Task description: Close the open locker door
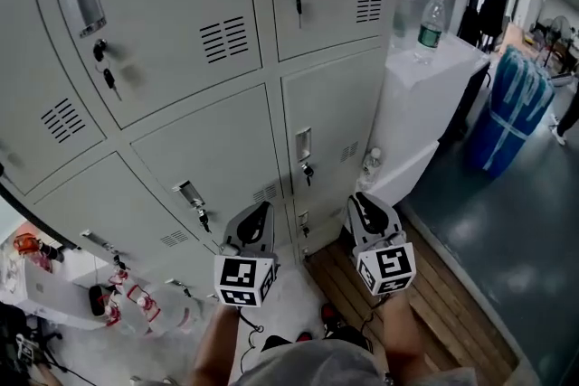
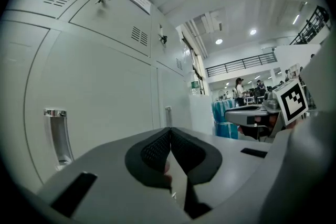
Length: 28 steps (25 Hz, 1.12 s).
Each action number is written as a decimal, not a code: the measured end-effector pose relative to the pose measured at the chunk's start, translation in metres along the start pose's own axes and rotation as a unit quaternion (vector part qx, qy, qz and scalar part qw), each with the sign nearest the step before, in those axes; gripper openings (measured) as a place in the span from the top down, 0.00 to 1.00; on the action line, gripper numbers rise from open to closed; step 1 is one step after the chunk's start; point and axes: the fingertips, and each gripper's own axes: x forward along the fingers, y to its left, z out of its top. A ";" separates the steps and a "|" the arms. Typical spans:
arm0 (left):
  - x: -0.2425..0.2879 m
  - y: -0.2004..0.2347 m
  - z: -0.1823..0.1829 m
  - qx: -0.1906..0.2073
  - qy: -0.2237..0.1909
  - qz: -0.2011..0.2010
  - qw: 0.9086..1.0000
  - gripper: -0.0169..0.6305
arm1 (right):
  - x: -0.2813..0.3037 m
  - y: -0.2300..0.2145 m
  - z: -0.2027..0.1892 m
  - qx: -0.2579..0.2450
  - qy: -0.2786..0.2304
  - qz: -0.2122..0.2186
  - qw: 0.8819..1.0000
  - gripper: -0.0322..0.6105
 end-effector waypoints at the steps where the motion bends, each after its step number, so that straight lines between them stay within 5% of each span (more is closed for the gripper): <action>1: -0.005 -0.003 -0.001 0.001 -0.001 -0.006 1.000 0.94 | -0.009 0.004 -0.001 0.001 0.001 -0.008 1.000 0.88; 11: -0.050 -0.024 -0.024 -0.006 0.009 -0.044 0.999 0.94 | -0.073 0.039 -0.019 0.006 0.016 -0.047 0.999 0.91; 28: -0.075 -0.023 -0.011 0.000 -0.009 -0.045 0.999 0.94 | -0.086 0.055 -0.006 -0.001 0.004 -0.051 0.999 0.92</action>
